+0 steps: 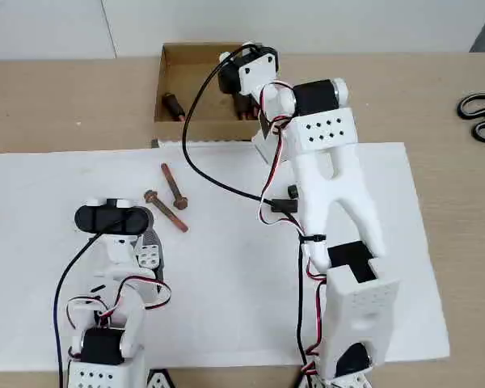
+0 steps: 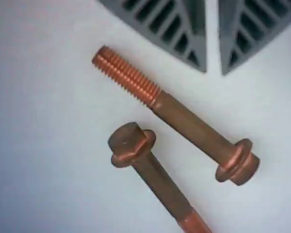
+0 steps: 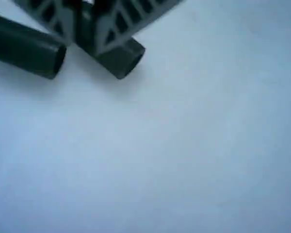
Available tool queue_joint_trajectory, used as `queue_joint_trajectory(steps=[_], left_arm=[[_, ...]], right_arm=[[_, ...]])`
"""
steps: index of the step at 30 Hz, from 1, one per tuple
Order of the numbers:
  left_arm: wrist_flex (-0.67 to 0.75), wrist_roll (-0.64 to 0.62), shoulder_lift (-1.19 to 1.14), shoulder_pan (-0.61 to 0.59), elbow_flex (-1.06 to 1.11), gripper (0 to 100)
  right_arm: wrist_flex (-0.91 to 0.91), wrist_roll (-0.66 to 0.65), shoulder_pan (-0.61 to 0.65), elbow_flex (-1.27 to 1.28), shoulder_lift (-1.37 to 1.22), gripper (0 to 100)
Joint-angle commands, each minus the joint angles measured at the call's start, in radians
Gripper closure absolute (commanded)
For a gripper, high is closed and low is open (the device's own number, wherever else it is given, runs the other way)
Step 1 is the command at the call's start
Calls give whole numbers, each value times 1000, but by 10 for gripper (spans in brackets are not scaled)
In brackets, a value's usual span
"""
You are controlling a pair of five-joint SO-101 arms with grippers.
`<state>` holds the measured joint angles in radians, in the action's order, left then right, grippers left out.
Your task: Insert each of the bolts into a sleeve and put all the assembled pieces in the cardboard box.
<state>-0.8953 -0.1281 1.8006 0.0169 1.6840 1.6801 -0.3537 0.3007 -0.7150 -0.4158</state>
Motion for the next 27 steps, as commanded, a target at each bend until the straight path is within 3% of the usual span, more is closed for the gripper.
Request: queue_joint_trajectory(steps=[1,5,11,21,27], left_arm=[[21,-3,9,-3,-4,994],[21,-3,9,-5,-4,994],[21,-5,9,-46,-4,994],[21,-5,9,-44,-4,994],[21,-3,9,-44,-4,994]], right_arm=[[13,-40,16,51,70,979],[15,-140,30,195,90,974],[8,-298,30,299,133,848],[5,-560,28,339,128,846],[-2,-635,27,407,128,846]])
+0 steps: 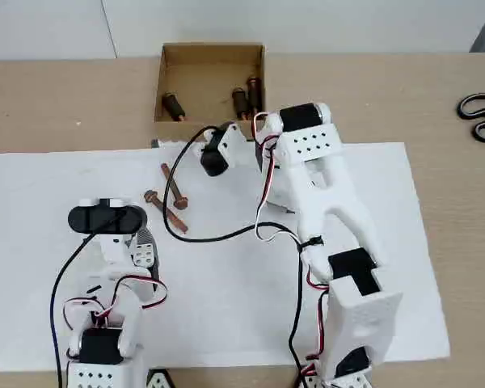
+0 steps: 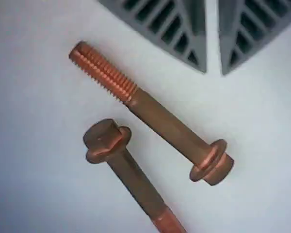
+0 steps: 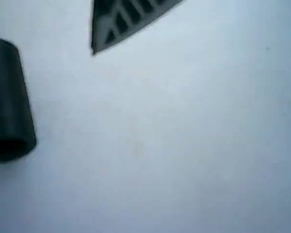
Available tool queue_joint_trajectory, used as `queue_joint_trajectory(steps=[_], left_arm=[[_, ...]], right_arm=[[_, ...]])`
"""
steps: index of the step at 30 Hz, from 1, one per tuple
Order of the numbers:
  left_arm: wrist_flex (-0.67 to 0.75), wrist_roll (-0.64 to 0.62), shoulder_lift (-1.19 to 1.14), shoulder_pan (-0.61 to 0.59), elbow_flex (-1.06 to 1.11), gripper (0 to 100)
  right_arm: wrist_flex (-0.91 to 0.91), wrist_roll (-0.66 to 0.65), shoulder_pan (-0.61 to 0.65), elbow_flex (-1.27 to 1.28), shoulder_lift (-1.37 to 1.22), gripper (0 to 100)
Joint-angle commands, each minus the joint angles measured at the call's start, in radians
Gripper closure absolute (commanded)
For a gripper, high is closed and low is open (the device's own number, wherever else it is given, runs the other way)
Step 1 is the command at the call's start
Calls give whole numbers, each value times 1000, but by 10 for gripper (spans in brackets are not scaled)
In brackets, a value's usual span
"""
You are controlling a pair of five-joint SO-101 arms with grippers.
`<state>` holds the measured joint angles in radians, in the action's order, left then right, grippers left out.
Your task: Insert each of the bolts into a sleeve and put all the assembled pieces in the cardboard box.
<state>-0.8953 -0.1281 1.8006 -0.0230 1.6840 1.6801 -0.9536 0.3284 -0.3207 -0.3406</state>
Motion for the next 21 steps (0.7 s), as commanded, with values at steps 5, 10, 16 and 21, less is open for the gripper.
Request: queue_joint_trajectory(steps=[5,10,16,21], left_arm=[[21,-2,9,-3,-4,994],[21,-2,9,-3,-4,994],[21,-2,9,-3,-4,994],[21,-2,9,-3,-4,994]], right_arm=[[-64,-89,-5,95,53,846],[-147,-123,-5,133,33,846],[-216,-152,-18,132,-62,846],[-226,-152,-21,132,-108,846]])
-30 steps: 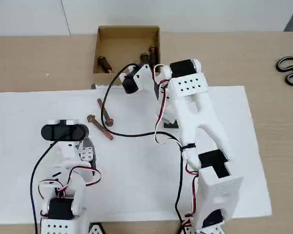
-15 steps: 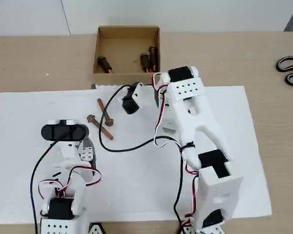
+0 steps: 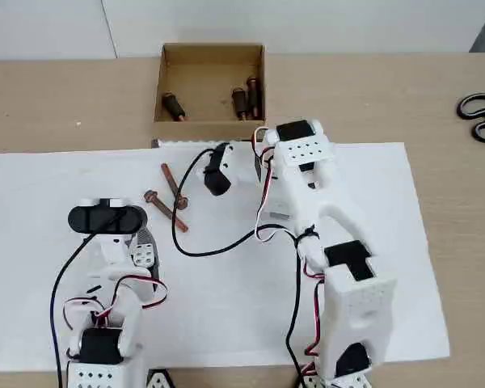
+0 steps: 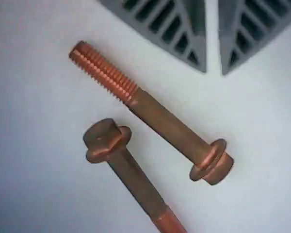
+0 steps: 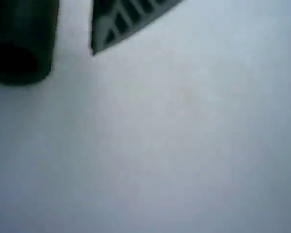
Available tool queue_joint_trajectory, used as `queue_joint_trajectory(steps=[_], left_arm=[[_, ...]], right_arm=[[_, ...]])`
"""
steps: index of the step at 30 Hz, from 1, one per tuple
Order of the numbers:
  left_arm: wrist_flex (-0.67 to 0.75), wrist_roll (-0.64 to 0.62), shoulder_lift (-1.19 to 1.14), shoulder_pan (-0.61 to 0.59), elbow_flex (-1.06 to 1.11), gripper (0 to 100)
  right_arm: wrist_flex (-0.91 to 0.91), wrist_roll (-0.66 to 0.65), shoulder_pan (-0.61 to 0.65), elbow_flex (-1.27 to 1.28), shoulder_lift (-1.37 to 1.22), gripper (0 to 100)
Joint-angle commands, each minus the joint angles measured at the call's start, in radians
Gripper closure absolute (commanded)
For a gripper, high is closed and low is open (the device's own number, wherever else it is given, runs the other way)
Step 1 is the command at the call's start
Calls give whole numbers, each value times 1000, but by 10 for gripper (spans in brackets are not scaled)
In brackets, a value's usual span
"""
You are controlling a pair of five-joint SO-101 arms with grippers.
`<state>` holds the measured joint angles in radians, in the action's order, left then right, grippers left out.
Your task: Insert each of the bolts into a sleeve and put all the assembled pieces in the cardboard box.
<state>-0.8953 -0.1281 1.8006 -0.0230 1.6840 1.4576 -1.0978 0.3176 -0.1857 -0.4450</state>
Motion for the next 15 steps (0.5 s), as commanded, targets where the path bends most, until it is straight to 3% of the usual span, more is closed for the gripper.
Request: queue_joint_trajectory(steps=[1,6,10,15], left_arm=[[21,-2,9,-3,-4,994],[21,-2,9,-3,-4,994],[21,-2,9,-3,-4,994],[21,-2,9,-3,-4,994]], right_arm=[[-4,-8,-10,-3,-12,847],[-2,-6,-27,-3,-61,864],[5,5,-41,-3,-90,994],[25,46,-41,-5,-44,991]])
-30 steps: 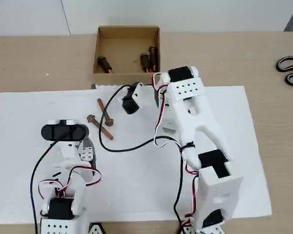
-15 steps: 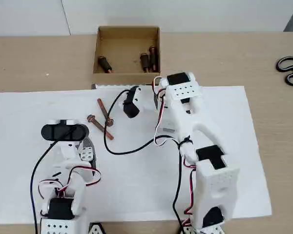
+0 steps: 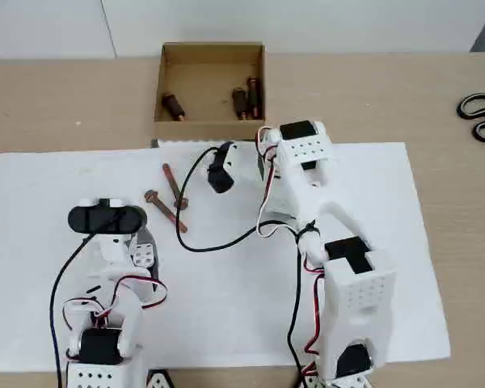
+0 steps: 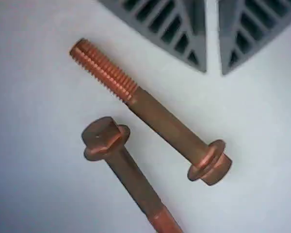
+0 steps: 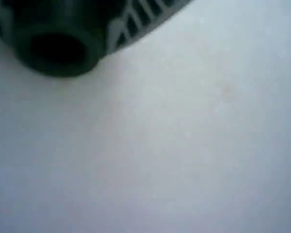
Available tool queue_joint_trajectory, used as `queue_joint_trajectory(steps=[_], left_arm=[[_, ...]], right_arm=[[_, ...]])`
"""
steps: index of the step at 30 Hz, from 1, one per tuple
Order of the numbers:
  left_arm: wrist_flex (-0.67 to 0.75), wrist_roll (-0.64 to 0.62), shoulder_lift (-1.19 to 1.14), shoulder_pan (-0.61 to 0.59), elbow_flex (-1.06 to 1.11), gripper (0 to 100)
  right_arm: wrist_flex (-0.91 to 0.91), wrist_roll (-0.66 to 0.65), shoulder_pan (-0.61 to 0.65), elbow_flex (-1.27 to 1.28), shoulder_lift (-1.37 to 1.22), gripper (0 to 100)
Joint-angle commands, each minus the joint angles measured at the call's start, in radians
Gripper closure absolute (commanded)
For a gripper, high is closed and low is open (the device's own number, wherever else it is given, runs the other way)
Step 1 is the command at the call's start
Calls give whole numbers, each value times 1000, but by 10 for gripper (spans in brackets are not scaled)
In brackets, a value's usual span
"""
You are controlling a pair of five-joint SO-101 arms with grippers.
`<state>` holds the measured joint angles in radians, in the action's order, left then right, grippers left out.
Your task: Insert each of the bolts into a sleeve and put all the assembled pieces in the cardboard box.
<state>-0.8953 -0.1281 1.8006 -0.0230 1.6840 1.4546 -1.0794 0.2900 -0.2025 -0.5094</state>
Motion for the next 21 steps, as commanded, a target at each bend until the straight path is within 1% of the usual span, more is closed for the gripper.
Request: queue_joint_trajectory(steps=[1,5,8,10,17,21], left_arm=[[21,-2,9,-3,-4,994],[21,-2,9,-3,-4,994],[21,-2,9,-3,-4,994],[21,-2,9,-3,-4,994],[21,0,9,-3,-4,994],[21,3,5,-5,-7,994]], right_arm=[[36,37,-10,12,45,991],[44,103,-8,12,168,992],[45,176,-8,12,272,995],[77,224,-8,12,346,995],[213,470,-28,14,547,995],[228,597,-70,28,653,995]])
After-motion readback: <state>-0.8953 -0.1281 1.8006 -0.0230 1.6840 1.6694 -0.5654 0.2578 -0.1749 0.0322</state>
